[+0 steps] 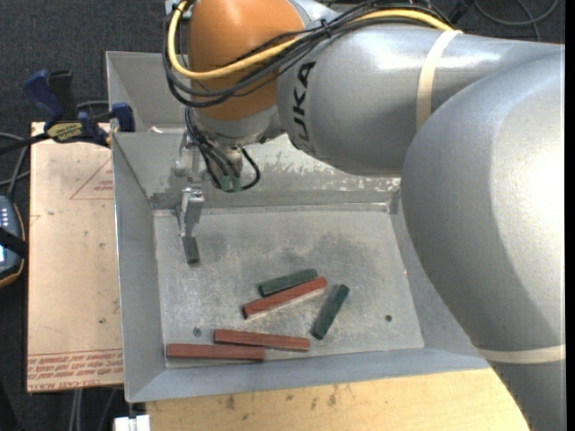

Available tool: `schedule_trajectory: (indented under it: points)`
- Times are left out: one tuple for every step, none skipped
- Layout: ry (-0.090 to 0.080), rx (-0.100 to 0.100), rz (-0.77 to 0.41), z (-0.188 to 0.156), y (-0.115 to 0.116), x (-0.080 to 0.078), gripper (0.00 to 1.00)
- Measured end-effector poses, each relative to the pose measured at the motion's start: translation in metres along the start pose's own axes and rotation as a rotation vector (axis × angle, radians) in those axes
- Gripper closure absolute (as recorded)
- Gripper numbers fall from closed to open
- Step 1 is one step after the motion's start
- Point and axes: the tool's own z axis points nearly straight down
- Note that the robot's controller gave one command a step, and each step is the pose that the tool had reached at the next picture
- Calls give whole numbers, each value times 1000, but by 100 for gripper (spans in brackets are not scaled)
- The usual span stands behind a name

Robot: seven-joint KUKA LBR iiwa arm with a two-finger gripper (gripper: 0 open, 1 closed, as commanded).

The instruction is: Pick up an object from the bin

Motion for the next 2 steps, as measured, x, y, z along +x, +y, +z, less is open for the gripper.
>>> schedule_trajectory:
  points:
    - [0,0,0,0,0,0,0]
    - [6,3,-386,69,-98,18,100]
